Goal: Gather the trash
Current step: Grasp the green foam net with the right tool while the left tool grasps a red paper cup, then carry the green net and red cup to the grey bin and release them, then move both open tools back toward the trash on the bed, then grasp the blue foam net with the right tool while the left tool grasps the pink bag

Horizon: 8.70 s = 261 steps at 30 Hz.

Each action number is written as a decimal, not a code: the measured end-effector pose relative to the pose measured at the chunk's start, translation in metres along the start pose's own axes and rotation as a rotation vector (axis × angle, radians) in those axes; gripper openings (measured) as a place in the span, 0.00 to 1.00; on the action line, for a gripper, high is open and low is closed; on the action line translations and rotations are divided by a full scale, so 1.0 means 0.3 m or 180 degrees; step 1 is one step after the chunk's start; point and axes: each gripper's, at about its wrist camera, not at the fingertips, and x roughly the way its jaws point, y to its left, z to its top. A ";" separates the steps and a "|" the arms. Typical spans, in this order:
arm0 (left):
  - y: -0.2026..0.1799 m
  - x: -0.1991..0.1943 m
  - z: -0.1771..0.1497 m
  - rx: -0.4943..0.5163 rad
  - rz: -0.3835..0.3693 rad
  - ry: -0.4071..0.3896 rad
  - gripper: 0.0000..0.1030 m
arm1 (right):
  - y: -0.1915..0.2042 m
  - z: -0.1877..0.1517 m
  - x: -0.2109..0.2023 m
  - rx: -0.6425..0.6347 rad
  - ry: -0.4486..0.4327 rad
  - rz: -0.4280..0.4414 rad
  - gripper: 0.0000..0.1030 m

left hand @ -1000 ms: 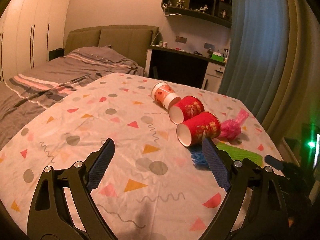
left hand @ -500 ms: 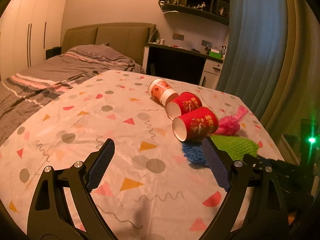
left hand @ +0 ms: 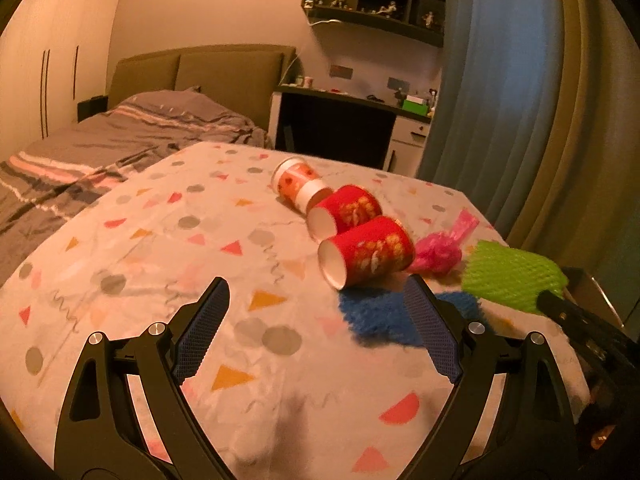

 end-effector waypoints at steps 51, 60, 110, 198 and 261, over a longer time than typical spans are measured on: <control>-0.145 0.436 0.031 -0.0187 -0.0243 0.0891 0.37 | -0.111 0.007 -0.023 0.0218 -0.0128 0.0172 0.14; -0.151 0.411 0.020 -0.0008 -0.0415 0.0861 0.06 | -0.110 0.004 -0.026 0.0227 -0.0151 0.0204 0.14; -0.961 0.029 -0.090 0.1054 -0.1909 0.0372 0.02 | -0.563 -0.033 -0.421 0.0613 -0.0727 -0.1278 0.15; 0.011 -0.055 0.011 -0.0096 0.0275 -0.0066 0.87 | 0.077 -0.043 0.050 -0.0251 0.0175 -0.0346 0.87; -0.255 0.223 0.050 0.0300 -0.0695 0.0205 0.87 | -0.097 0.054 -0.009 -0.0071 -0.0105 -0.0603 0.13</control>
